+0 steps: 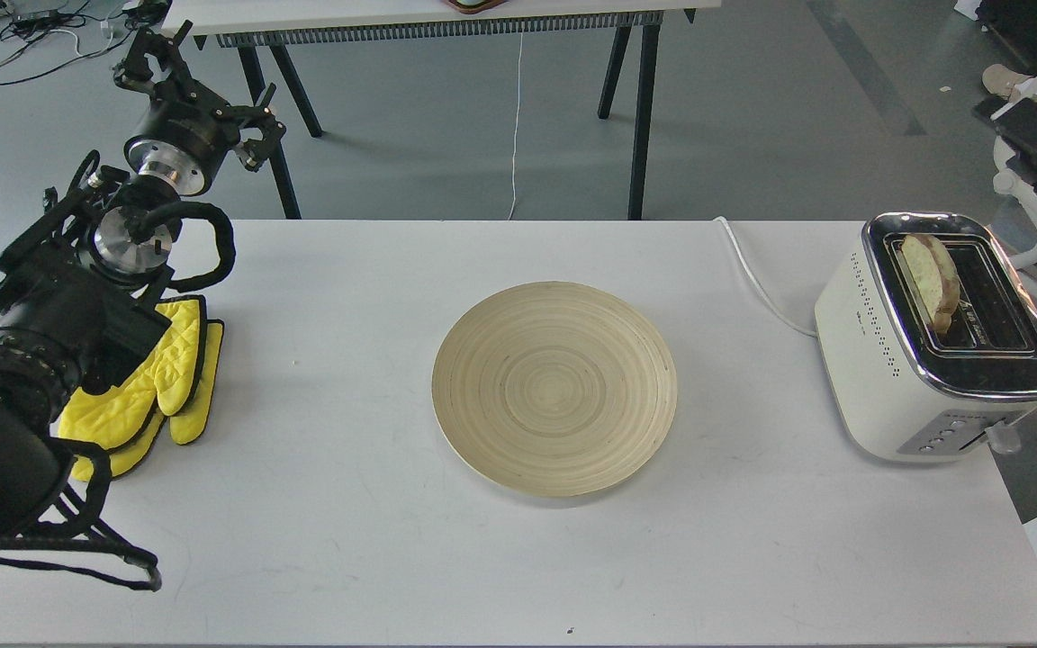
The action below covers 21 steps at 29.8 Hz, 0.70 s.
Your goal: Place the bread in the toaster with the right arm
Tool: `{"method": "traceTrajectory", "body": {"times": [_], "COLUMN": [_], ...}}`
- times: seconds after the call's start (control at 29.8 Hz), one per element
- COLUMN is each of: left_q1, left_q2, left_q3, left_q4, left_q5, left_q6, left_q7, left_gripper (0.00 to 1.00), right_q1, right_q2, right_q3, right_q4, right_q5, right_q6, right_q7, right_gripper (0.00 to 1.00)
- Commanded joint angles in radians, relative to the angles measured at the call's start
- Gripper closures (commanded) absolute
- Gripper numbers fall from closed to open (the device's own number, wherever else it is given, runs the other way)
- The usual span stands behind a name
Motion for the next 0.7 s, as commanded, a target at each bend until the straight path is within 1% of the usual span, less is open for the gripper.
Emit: {"method": "traceTrajectory", "body": {"times": [0.0,0.1,0.17,0.34,0.47,0.6,0.67], "left_q1": [0.0,0.0,0.0,0.0,0.0,0.0,0.0], "left_q2": [0.0,0.0,0.0,0.0,0.0,0.0,0.0], "left_q3": [0.0,0.0,0.0,0.0,0.0,0.0,-0.002], "left_q4": [0.0,0.0,0.0,0.0,0.0,0.0,0.0], "left_q5": [0.0,0.0,0.0,0.0,0.0,-0.002,-0.002], "left_q6": [0.0,0.0,0.0,0.0,0.0,0.0,0.0], "left_q7": [0.001,0.001,0.001,0.001,0.001,-0.001,0.001], "left_gripper": [0.0,0.0,0.0,0.0,0.0,0.0,0.0], "right_q1": [0.002,0.008,0.008,0.005,0.007,0.01,0.016], "right_q2": [0.115,0.233,0.314,0.509,0.609,0.704,0.758], "right_q3": [0.116,0.191,0.268,0.44,0.507,0.558,0.619], "right_q4": [-0.076,-0.163,-0.235,-0.419,-0.553,-0.658,-0.721], "right_q5": [0.172,0.248,0.277,0.404,0.499,0.518,0.518], "right_q6": [0.005,0.034,0.072,0.215,0.249,0.304,0.336], "right_q7": [-0.005,-0.003,-0.001,-0.003,-0.012,-0.008,-0.006], "right_gripper": [0.0,0.0,0.0,0.0,0.0,0.0,0.0]}}
